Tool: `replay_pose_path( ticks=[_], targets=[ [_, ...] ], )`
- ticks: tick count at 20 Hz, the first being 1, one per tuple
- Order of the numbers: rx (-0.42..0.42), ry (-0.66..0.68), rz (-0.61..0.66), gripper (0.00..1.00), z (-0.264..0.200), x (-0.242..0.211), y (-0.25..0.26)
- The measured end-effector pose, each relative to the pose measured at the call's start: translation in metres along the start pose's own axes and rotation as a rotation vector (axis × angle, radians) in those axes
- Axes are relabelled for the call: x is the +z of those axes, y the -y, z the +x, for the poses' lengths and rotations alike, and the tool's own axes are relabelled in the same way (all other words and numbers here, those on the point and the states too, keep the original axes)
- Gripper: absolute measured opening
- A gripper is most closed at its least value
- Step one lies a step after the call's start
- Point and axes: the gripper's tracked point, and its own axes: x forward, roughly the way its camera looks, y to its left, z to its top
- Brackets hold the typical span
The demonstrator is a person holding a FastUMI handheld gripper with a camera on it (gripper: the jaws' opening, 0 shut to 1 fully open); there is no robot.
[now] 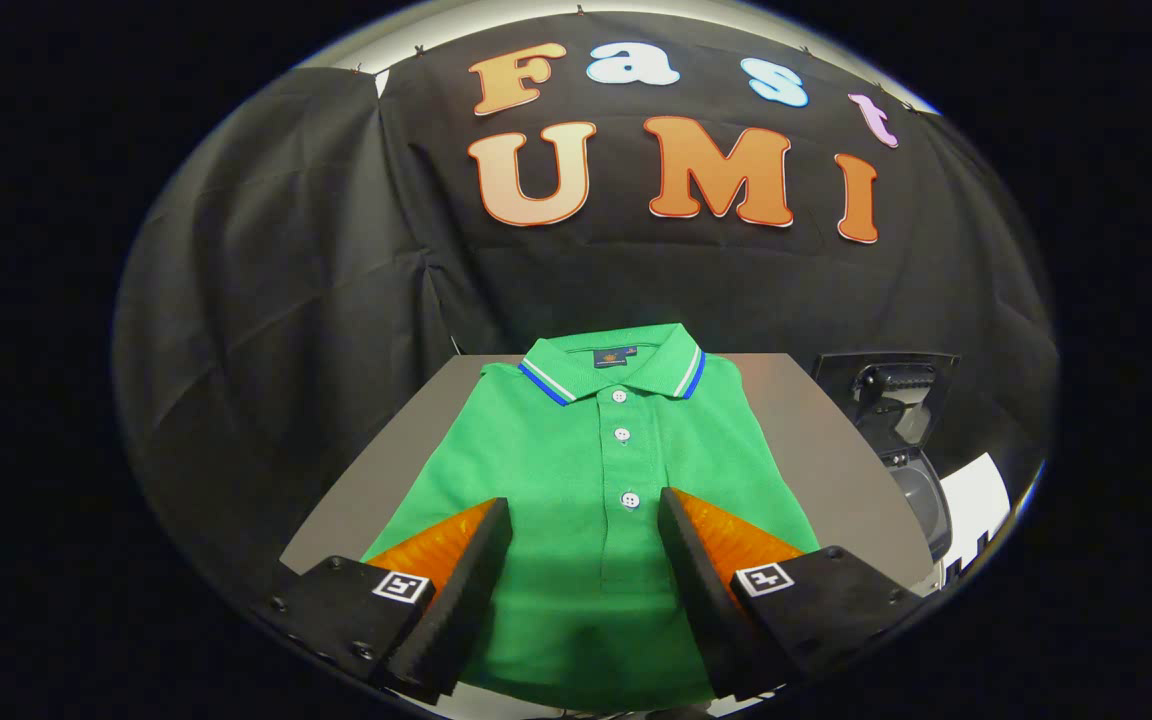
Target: Put the clothes into the washing machine and then close the washing machine lid.
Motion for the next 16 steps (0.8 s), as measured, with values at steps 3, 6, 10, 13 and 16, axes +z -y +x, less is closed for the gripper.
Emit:
replay_pose_path(
  ticks=[3, 6, 10, 13, 16],
  targets=[
    [-0.006, -0.007, -0.022, 0.93, -0.0006, 0.0001, -0.0001],
    [0.004, -0.037, -0.038, 0.9, -0.0011, -0.0014, 0.0001],
    [0.021, -0.043, -0.072, 0.67, -0.0006, -0.0004, 0.0028],
    [0.04, -0.049, -0.083, 0.48, -0.0013, -0.0008, 0.0046],
    [0.088, -0.016, -0.047, 0.26, -0.0024, 0.0018, 0.0075]
  ],
)
